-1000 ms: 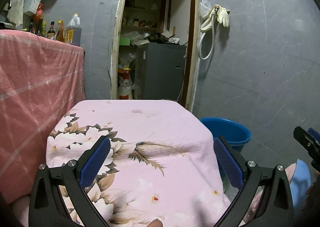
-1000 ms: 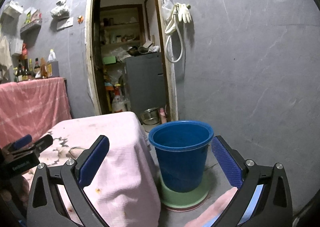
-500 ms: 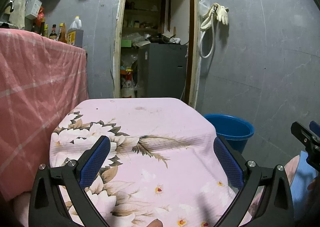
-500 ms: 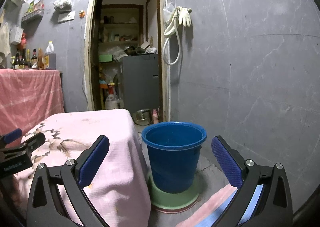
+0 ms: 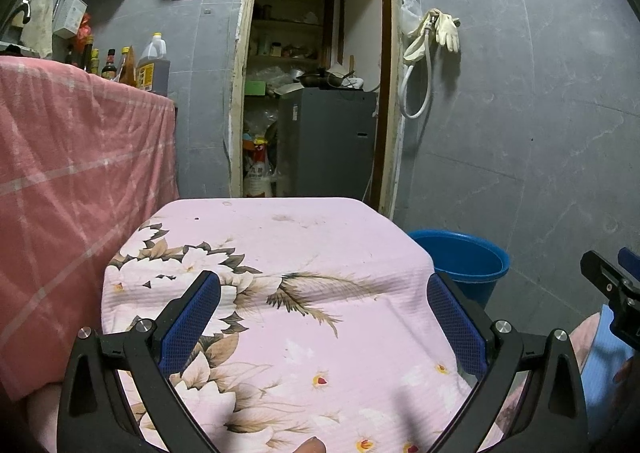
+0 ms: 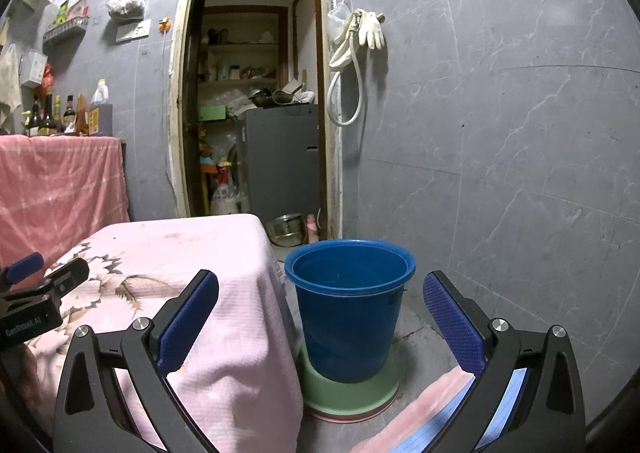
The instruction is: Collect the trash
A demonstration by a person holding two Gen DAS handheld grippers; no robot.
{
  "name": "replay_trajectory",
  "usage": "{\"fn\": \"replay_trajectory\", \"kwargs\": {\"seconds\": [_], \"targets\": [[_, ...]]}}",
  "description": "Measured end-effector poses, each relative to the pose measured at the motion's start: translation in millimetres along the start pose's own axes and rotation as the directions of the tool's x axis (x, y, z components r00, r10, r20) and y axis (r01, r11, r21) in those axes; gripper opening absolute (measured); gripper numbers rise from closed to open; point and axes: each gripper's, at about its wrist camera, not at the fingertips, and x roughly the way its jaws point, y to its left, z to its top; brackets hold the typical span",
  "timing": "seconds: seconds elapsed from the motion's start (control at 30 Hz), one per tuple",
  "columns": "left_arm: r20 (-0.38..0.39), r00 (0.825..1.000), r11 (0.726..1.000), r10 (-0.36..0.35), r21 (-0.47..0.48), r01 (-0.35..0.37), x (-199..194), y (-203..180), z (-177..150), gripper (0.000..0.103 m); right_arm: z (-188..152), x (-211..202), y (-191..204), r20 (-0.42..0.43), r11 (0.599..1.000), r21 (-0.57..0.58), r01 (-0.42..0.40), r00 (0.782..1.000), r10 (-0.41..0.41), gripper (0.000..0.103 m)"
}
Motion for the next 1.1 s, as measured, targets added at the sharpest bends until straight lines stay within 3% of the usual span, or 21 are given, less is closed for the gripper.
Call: {"fn": "replay_trajectory", "kwargs": {"seconds": [1.1], "targets": [[0.005, 1.0, 1.0, 0.001, -0.004, -0.001, -1.0, 0.1, 0.8, 0.101, 0.3, -0.6, 0.9, -0.001, 1.0, 0.001, 0.001, 1.0, -0.001, 0.103]]}}
